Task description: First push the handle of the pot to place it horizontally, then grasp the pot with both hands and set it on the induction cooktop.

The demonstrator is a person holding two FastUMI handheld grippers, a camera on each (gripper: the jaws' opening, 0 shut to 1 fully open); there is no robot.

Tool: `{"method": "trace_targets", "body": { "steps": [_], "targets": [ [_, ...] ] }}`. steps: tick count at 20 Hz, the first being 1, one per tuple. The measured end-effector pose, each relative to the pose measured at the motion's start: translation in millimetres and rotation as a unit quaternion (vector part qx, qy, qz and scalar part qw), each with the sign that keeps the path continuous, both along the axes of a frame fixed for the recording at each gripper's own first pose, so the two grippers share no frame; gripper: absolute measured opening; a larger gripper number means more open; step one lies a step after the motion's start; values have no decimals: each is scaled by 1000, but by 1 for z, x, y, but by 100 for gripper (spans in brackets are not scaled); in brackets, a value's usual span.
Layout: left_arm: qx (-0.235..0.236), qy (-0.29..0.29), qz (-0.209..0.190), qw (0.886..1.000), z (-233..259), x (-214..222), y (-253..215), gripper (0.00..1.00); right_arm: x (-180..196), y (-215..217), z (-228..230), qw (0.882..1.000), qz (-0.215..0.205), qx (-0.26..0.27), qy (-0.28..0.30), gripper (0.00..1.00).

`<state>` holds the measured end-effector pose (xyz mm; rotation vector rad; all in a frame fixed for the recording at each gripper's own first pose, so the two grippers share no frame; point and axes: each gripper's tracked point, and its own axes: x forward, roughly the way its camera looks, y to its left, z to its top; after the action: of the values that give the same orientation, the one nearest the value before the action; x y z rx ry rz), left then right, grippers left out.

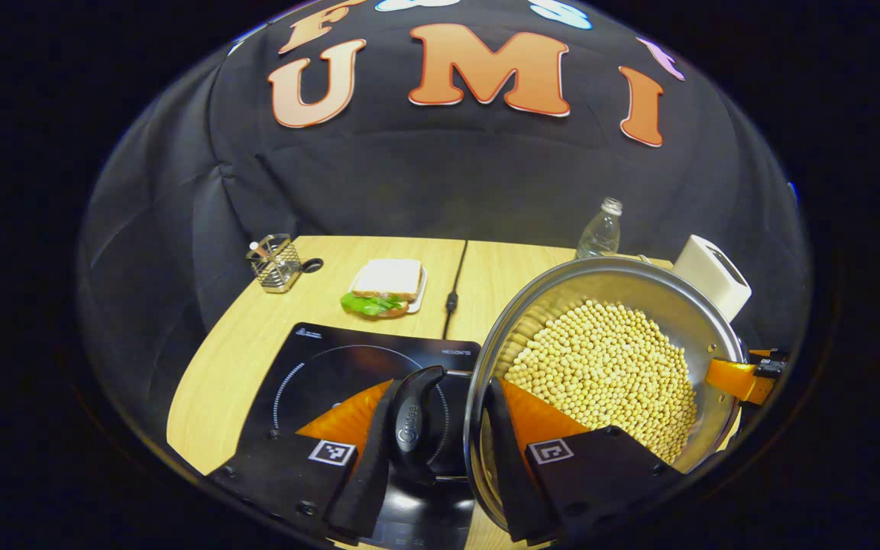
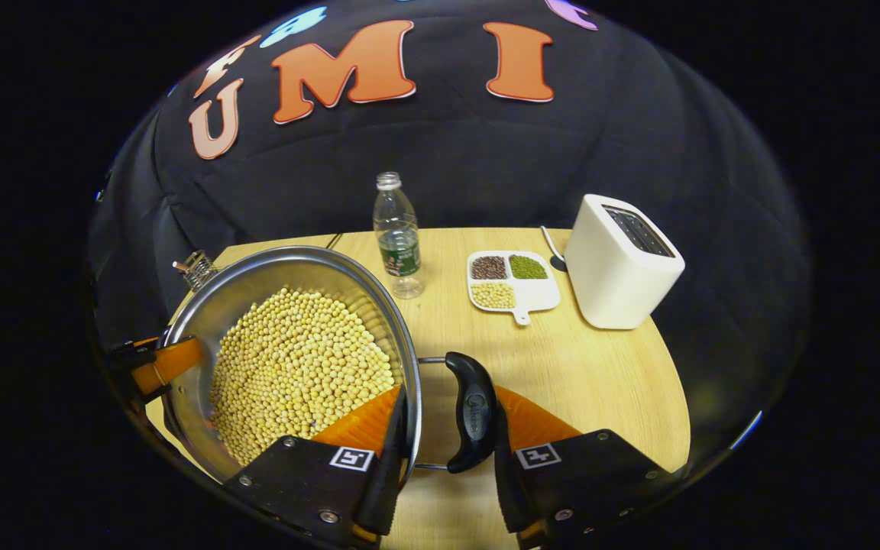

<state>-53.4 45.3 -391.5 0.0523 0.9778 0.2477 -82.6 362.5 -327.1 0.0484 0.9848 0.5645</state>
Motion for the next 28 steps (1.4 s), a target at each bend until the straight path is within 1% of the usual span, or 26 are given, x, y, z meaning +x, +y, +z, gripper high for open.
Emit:
{"method": "trace_targets", "body": {
  "steps": [4,11,12,13,14,17,19,20,22,23,28],
  "targets": [
    [12,-14,22,1000,29,2,34,68,0,35,30,1000,18,19,-17,53],
    [27,-13,73,997,50,-7,97,68,-15,101,58,997,65,41,-29,53],
    [31,-13,79,996,53,-8,105,67,-16,112,63,996,69,45,-31,53],
    [36,-14,85,996,55,-10,117,68,-19,123,65,995,77,49,-31,57],
    [41,-15,89,995,58,-10,126,68,-21,134,67,995,82,53,-30,53],
    [54,-16,99,993,67,-10,150,68,-28,163,78,993,91,65,-29,53],
    [60,-18,101,993,74,-12,156,67,-31,178,80,993,95,68,-30,53],
    [62,-17,102,993,74,-11,162,67,-31,184,82,992,98,68,-30,53],
    [61,-13,103,993,68,-9,187,68,-36,197,81,992,100,66,-28,53],
    [59,-9,103,993,63,-10,195,66,-39,201,78,993,100,63,-25,53],
    [39,15,104,994,34,-5,203,67,-48,211,61,994,97,45,-6,53]
  ]
}}
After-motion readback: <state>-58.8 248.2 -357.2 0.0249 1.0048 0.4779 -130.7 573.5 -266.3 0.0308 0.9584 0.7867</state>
